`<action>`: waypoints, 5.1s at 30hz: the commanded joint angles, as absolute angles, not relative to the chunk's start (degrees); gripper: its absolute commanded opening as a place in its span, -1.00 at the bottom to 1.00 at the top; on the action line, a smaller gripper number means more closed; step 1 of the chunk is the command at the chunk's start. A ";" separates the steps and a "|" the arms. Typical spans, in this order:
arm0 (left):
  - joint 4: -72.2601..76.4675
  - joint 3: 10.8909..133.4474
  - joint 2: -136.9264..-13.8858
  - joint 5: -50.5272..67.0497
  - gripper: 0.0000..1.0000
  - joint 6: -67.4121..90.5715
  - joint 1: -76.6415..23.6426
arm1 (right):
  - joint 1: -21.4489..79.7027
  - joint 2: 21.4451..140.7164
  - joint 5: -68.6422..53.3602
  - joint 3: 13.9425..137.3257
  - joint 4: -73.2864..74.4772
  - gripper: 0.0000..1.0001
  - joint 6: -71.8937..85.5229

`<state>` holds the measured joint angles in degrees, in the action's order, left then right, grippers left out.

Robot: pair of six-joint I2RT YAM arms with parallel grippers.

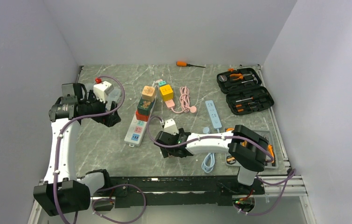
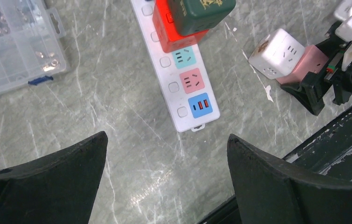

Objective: Pull the plug off the socket
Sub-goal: Remove the plug from the socket, then place the plug at the center of the board.

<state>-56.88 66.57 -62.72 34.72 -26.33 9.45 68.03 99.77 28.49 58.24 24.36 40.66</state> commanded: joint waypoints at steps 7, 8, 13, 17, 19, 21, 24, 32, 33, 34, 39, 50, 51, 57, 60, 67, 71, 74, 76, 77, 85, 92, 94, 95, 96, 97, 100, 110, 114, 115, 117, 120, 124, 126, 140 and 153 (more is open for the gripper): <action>-52.46 59.74 -53.03 46.26 0.99 -37.30 8.94 | 67.91 90.59 31.06 57.19 21.02 -0.58 32.91; -53.98 59.51 -52.43 47.60 0.99 -40.64 8.96 | 67.67 88.99 29.74 57.32 20.09 -0.64 31.41; -58.48 55.25 -43.31 57.74 0.99 -61.82 8.96 | 65.34 80.66 19.26 58.81 18.33 -0.74 25.74; -57.55 51.28 -32.92 64.46 0.99 -73.69 8.73 | 62.99 75.36 6.66 61.88 19.35 -0.77 21.66; -57.96 50.24 -28.75 66.53 0.99 -79.45 8.39 | 62.23 74.00 2.72 64.50 21.60 -0.78 20.27; -58.33 48.95 -25.22 67.50 0.99 -85.24 8.26 | 61.36 72.79 -1.12 66.63 23.13 -0.78 19.37; -60.58 46.20 -20.58 67.77 0.99 -100.54 8.21 | 60.12 71.95 -6.37 69.28 24.79 -0.78 18.61; -54.30 38.65 -14.50 74.93 0.98 -116.09 8.22 | 59.17 76.01 -9.07 77.16 30.23 -0.86 16.91; -53.61 38.41 -14.50 75.57 0.99 -117.17 8.23 | 59.15 77.02 -9.48 78.18 31.63 -0.88 16.69; -53.50 38.21 -14.55 75.92 0.99 -118.59 8.25 | 59.15 77.94 -9.94 78.98 32.40 -0.89 16.48; -53.82 39.46 -15.88 76.19 0.99 -121.84 8.26 | 59.11 81.11 -11.84 81.34 34.13 -0.90 15.41; -64.91 45.78 -20.53 75.89 0.99 -130.01 8.25 | 58.80 86.58 -15.24 86.82 34.29 -1.00 13.70; -66.11 45.87 -20.84 75.79 0.99 -131.74 8.24 | 58.80 87.11 -15.58 87.38 34.54 -1.00 13.51; -66.98 44.86 -21.94 74.69 0.99 -135.12 8.26 | 58.83 88.71 -16.88 89.46 34.98 -1.00 13.73; -62.03 43.25 -22.27 74.18 0.99 -132.93 8.19 | 59.09 89.37 -17.70 89.97 34.61 -1.00 14.37; -55.86 41.20 -23.75 71.35 0.99 -133.95 7.17 | 60.42 91.81 -19.19 91.43 34.22 -1.00 15.20; -52.92 40.67 -25.36 66.73 0.99 -132.78 4.48 | 61.61 93.07 -19.70 93.13 34.45 -1.00 15.36; -50.42 39.93 -25.90 63.74 0.99 -131.27 2.21 | 62.30 93.50 -19.81 93.60 34.29 -1.00 15.68; -48.29 39.15 -26.04 61.74 0.99 -129.70 0.55 | 62.55 93.68 -19.77 93.64 34.06 -1.00 15.88; -46.95 38.87 -26.11 60.45 0.99 -128.40 -1.03 | 62.73 93.77 -19.74 93.54 33.95 -1.00 15.97; -36.11 37.39 -27.09 50.09 0.70 -114.29 -11.47 | 63.12 93.72 -19.85 91.71 32.49 -1.00 16.59; -32.67 37.17 -27.64 41.35 0.07 -106.53 -18.56 | 63.04 93.59 -18.88 90.42 31.89 -1.00 16.96; -32.43 37.34 -27.77 39.38 -0.21 -104.95 -19.81 | 63.12 93.08 -18.50 89.31 31.51 -1.00 17.18; -32.09 37.31 -27.77 38.65 -0.34 -104.11 -20.27 | 63.11 92.68 -18.46 88.57 31.21 -1.00 17.24; -31.92 37.16 -27.71 38.06 -0.47 -103.45 -20.71 | 63.11 92.32 -18.45 87.93 30.94 -1.00 17.35; -31.74 36.99 -27.57 37.44 -0.51 -102.94 -21.00 | 63.11 91.96 -18.43 87.20 30.74 -1.00 17.40; -31.59 36.22 -27.21 36.03 -0.60 -102.36 -21.65 | 63.05 90.60 -18.56 84.95 30.17 -1.00 17.53; -28.08 33.53 -27.94 30.66 -0.95 -102.08 -21.80 | 63.08 84.68 -19.07 76.16 31.72 -1.00 18.37; -26.79 31.80 -27.73 30.07 -0.99 -103.39 -21.80 | 63.15 81.74 -19.06 72.07 32.50 -1.00 19.54; -26.40 31.30 -27.57 30.03 -1.00 -103.66 -21.80 | 63.11 80.79 -18.98 71.40 32.77 -1.00 19.84; -26.24 30.29 -27.20 29.80 -1.00 -105.66 -21.80 | 63.12 79.38 -18.83 69.92 33.46 -1.00 20.39; -26.01 29.71 -27.44 29.65 -1.00 -106.52 -21.80 | 63.14 77.26 -18.76 68.33 34.49 -1.00 21.19; -26.70 29.88 -28.44 28.24 -1.00 -107.43 -21.80 | 63.10 74.56 -18.63 66.63 36.22 -1.00 21.68; -27.31 29.89 -28.85 27.18 -1.00 -107.88 -21.80 | 63.12 73.37 -18.19 65.86 37.32 -1.00 21.79; -26.73 27.99 -31.55 18.15 -1.00 -108.63 -21.71 | 63.11 67.11 -16.67 60.14 40.59 -1.00 23.38; -41.65 32.55 -28.59 23.29 -1.00 -98.11 -21.79 | 48.61 68.30 -2.74 48.37 31.08 -1.00 30.60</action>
